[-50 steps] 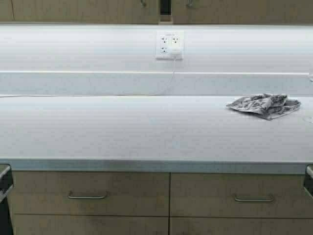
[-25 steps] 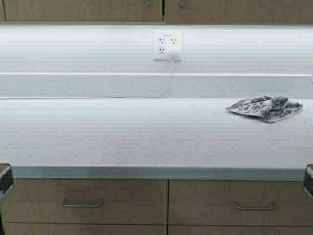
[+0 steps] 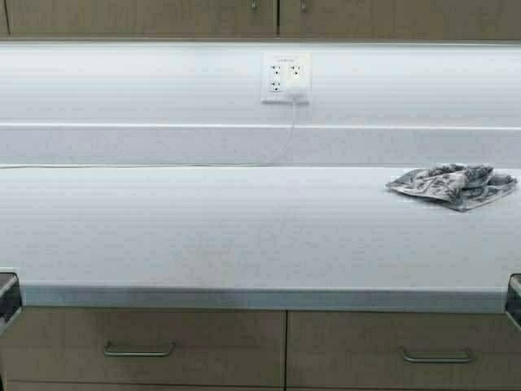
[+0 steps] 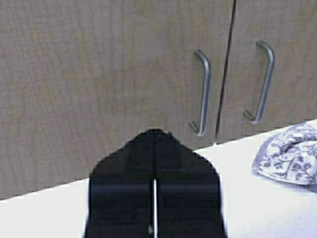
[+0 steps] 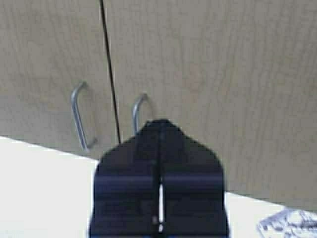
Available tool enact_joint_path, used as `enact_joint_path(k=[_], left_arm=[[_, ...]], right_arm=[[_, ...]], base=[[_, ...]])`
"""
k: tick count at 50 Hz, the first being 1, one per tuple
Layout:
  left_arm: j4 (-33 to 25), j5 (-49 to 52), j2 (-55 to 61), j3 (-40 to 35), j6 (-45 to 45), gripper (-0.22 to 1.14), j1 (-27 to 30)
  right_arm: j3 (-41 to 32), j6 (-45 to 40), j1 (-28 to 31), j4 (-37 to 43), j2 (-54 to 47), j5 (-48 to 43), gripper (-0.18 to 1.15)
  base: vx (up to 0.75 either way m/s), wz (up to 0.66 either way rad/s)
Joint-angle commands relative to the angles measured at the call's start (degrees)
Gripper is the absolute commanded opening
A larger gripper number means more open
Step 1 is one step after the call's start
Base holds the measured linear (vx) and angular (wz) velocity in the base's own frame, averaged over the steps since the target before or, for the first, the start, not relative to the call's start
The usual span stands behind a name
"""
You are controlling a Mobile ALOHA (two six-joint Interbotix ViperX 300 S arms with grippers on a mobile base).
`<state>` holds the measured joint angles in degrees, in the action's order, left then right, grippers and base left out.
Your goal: Open the cabinet, put the pot inside, then close it
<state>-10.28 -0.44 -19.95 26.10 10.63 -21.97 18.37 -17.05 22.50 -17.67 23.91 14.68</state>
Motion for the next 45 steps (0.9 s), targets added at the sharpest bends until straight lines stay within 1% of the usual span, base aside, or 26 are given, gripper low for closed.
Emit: enact_joint_path(k=[1,8,45], left_arm=[[0.09,-0.44,-0.26,-0.97,0.09,0.04,-0.18],[0.09,-0.53,-0.35,-0.79,-0.44,0.04,-0.18],[0.09,-0.7,-0.09,-0.35,-0.09,0.04,-0.09]], right_arm=[[3.52,0.18,0.0,-0.7,4.39,-0.26,0.07],[5.1,0.18,0.0,-1.05,5.27,-0.26,0.07],[6.94,0.0,-0.09,-1.05,5.45,-0.35,0.07]], base=[[0.05,0.01],[0.05,0.0],[0.01,0.0]])
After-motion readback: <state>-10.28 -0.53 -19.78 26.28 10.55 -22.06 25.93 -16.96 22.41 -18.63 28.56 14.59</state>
